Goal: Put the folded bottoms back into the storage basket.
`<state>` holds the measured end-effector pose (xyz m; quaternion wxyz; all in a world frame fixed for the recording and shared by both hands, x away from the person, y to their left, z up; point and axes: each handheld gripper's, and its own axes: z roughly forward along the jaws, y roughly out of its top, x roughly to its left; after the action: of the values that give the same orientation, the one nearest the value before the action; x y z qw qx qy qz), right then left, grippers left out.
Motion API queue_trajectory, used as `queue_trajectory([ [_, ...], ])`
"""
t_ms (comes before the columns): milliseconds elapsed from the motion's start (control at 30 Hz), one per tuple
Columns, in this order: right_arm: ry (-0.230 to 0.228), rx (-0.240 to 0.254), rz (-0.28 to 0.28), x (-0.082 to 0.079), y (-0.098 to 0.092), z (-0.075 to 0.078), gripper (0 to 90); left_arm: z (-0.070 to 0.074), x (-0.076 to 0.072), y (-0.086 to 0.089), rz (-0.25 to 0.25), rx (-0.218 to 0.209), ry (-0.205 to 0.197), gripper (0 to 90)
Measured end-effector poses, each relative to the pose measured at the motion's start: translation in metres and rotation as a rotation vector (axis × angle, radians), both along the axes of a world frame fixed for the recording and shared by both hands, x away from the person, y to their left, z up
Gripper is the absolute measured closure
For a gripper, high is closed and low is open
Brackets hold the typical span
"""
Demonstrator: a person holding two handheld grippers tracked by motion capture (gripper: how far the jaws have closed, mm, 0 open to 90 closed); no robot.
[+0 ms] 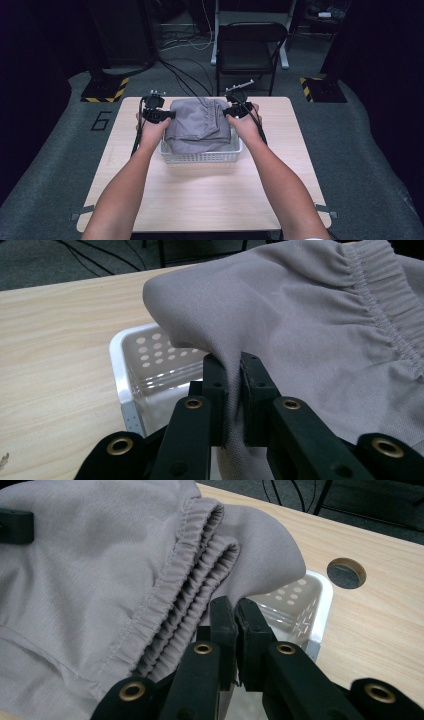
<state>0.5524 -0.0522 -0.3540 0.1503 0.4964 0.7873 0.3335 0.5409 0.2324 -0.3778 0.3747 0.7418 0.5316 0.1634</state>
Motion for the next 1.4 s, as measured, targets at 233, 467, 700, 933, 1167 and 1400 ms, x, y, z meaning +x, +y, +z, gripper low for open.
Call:
queue_trajectory([
  [233,-0.004,-0.017,0.007,0.0,0.006,-0.006,87.5,-0.007,0.0,-0.002,-0.007,0.009,0.005,83.4],
  [467,0.023,-0.004,-0.008,0.001,0.0,-0.02,87.5,-0.022,-0.001,-0.005,0.009,0.003,0.023,83.3],
  [700,0.034,-0.01,-0.011,0.0,-0.002,-0.03,87.5,-0.031,-0.002,-0.007,0.007,0.011,0.036,83.4],
  [933,0.037,-0.021,-0.013,0.0,0.001,-0.033,87.5,-0.035,-0.002,-0.007,0.004,0.018,0.04,83.4],
  [1167,0.038,-0.026,-0.013,-0.002,0.003,-0.037,87.5,-0.038,-0.001,-0.007,0.007,0.018,0.034,83.3],
  [1400,0.049,-0.028,-0.028,-0.001,-0.001,-0.042,87.5,-0.04,-0.001,-0.01,-0.002,0.017,0.037,83.3],
])
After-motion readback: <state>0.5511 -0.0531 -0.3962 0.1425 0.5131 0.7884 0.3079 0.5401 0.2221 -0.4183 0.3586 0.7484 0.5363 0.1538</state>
